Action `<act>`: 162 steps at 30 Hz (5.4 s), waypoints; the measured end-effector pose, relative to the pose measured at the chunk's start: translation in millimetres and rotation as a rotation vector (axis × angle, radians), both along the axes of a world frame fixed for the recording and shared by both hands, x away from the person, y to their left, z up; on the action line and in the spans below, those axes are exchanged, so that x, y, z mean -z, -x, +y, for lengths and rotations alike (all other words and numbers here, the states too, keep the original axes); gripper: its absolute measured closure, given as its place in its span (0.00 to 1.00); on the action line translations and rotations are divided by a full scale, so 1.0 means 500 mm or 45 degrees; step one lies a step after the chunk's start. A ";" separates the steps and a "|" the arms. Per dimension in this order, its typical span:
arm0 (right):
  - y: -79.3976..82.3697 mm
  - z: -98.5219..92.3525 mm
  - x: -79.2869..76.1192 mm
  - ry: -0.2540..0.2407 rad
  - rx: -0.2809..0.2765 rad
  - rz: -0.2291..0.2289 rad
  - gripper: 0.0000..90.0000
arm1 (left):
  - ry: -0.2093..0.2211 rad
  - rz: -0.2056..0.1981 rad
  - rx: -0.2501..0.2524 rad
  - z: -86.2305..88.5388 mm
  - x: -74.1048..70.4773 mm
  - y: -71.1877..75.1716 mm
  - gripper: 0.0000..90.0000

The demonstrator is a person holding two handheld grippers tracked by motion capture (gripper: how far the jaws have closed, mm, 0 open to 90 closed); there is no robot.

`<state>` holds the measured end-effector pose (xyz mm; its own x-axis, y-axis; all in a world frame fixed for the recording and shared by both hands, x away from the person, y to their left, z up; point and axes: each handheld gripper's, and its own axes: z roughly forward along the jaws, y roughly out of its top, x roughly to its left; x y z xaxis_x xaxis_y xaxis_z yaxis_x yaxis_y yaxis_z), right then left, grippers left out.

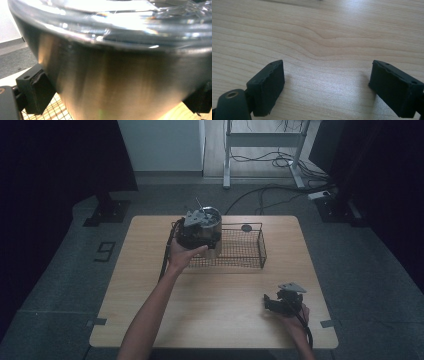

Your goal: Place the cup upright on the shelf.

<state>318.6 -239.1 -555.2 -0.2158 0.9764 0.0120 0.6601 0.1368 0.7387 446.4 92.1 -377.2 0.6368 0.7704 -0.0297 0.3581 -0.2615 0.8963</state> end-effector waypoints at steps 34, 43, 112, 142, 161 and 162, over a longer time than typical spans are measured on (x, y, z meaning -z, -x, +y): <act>0.000 0.000 0.000 0.001 -0.002 0.001 0.13 | -0.077 0.059 -0.141 0.005 0.054 -0.090 0.05; 0.000 0.000 0.000 0.001 -0.001 0.001 0.14 | -0.102 0.068 -0.164 0.005 0.072 -0.103 0.05; 0.000 0.000 0.000 0.000 0.003 0.001 0.14 | -0.125 0.146 -0.251 0.013 0.200 -0.117 0.04; 0.000 0.000 0.000 0.003 0.004 0.000 0.14 | -0.059 0.070 -0.169 0.058 0.138 -0.037 0.03; 0.000 0.001 0.000 0.000 0.007 0.002 0.14 | -0.038 0.058 -0.017 0.087 0.145 0.092 0.08; 0.000 0.001 0.000 0.000 0.007 0.002 0.14 | -0.039 0.060 -0.009 0.088 0.147 0.100 0.08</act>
